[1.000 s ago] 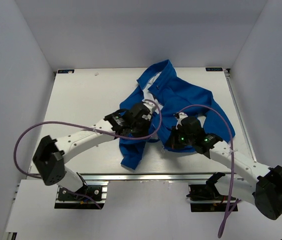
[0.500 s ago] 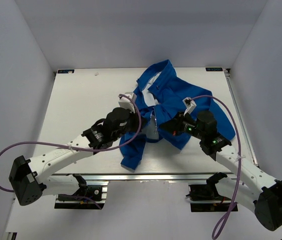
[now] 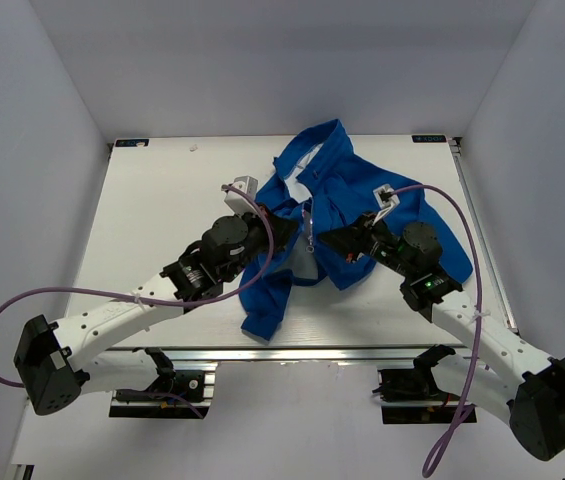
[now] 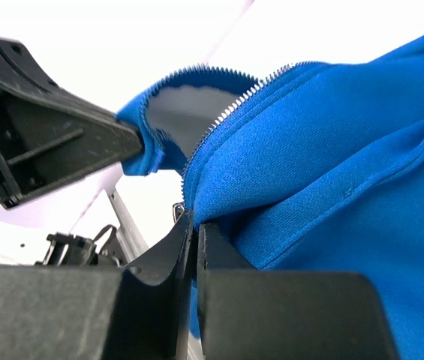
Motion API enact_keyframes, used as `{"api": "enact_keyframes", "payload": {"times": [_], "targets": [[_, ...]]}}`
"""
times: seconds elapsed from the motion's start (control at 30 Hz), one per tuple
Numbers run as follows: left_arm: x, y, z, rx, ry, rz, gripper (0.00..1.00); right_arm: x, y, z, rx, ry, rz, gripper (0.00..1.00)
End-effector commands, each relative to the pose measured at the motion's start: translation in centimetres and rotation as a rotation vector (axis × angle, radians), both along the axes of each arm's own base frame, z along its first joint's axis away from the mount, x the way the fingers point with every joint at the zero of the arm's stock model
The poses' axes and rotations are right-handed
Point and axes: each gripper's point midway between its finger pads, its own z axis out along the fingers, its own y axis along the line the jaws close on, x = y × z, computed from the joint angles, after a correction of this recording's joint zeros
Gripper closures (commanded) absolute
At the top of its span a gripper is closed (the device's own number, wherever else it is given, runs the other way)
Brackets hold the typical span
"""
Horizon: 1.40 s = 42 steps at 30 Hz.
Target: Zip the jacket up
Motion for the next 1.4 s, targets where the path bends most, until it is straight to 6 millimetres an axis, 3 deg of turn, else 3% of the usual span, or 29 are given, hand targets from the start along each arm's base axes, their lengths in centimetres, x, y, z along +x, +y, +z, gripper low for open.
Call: {"api": "enact_keyframes", "payload": {"times": [0.0,0.83,1.37], "targets": [[-0.1,0.1,2.1,-0.1,-0.027,0.017,1.0,0.6,-0.3,3.8,0.09,-0.123,-0.038,1.0],[0.2,-1.8,0.9,-0.083,-0.033,-0.04,1.0,1.0,0.0,4.1,0.104,-0.097,-0.036,1.0],[-0.5,-1.3,1.0,-0.051,-0.105,-0.076,1.0,1.3,-0.1,3.2,0.072,-0.045,-0.058,1.0]]}}
